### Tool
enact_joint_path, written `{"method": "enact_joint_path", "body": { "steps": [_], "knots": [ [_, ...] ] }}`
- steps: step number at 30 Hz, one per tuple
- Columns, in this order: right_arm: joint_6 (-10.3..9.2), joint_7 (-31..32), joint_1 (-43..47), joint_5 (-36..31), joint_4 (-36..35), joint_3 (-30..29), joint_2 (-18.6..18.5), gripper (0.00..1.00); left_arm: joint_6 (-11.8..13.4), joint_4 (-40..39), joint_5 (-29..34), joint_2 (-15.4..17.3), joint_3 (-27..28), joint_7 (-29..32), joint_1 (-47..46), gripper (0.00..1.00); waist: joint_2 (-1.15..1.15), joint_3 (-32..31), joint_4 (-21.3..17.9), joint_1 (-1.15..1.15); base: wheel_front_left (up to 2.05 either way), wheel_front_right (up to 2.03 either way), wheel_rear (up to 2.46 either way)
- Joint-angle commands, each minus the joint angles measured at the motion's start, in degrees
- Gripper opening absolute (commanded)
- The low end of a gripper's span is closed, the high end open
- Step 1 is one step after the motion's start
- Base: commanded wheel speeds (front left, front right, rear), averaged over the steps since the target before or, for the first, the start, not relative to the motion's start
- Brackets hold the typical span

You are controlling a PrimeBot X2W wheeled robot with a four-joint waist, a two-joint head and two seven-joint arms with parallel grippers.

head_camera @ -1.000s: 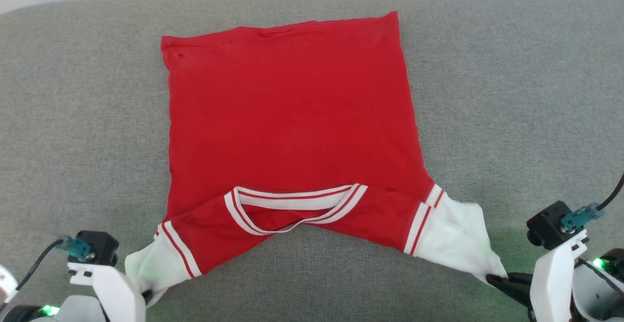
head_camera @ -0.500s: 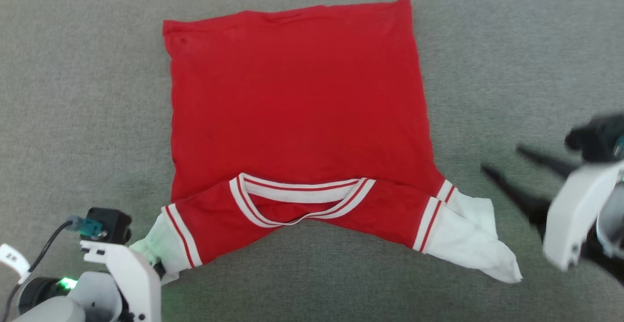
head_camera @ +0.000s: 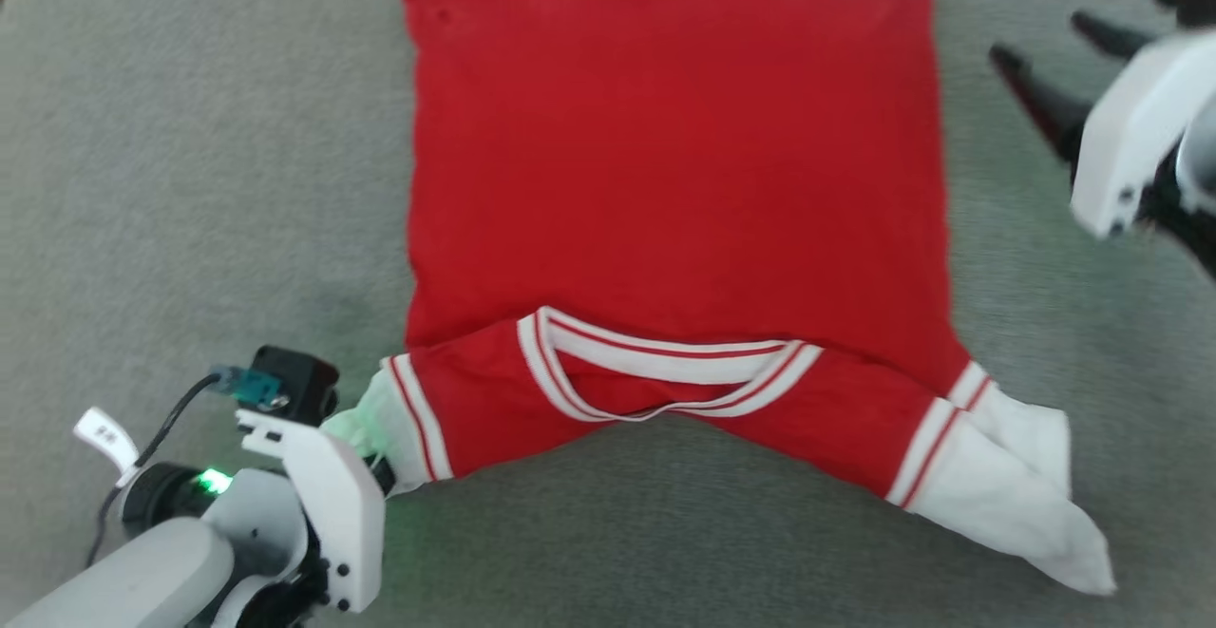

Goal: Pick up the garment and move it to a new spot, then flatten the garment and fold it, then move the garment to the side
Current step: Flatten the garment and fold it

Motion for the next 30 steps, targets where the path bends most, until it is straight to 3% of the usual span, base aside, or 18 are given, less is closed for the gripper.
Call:
{"method": "enact_joint_path", "body": {
  "steps": [1,12,21,22,23,24,30],
  "knots": [
    [-0.01,-0.86,-2.51,-0.41,2.63,0.87,-0.15,1.00,-0.62,0.64,1.00,-1.02,-0.45,0.09,-1.07,0.00,0.00,1.57,2.12,0.00,0.00,0.00,0.00],
    [-0.01,4.11,-18.50,0.83,27.46,2.96,0.65,1.00,-4.81,4.90,2.48,-6.64,-2.44,0.06,-5.37,0.00,0.00,6.50,9.91,0.00,0.00,0.00,0.00],
    [-0.02,13.82,-21.36,-0.19,42.10,5.34,2.41,1.00,-7.67,9.60,2.76,-10.13,-3.89,-0.15,-7.13,0.00,0.00,8.53,13.31,0.00,0.00,0.00,0.00],
    [-0.02,15.16,-20.92,-0.38,43.33,5.94,2.65,0.94,-7.82,10.04,2.81,-10.36,-3.93,-0.22,-7.21,0.00,0.00,8.56,13.41,0.00,0.00,0.00,0.00],
    [-0.02,16.15,-20.52,-0.20,44.11,6.48,2.91,0.42,-7.86,10.54,2.69,-10.55,-3.85,-0.29,-7.31,0.00,0.00,8.57,13.42,0.00,0.00,0.00,0.00],
    [-0.01,16.81,-20.33,0.11,44.40,6.98,2.90,0.00,-7.99,10.94,2.59,-10.66,-3.79,-0.40,-7.38,0.00,0.00,8.57,13.35,0.00,0.00,0.00,0.00],
    [-0.02,17.18,-19.64,1.76,41.85,9.18,1.01,0.00,-7.60,12.21,2.13,-10.14,-2.75,-1.25,-6.97,0.00,0.00,7.78,11.41,0.00,0.00,0.00,0.00]
  ]
}}
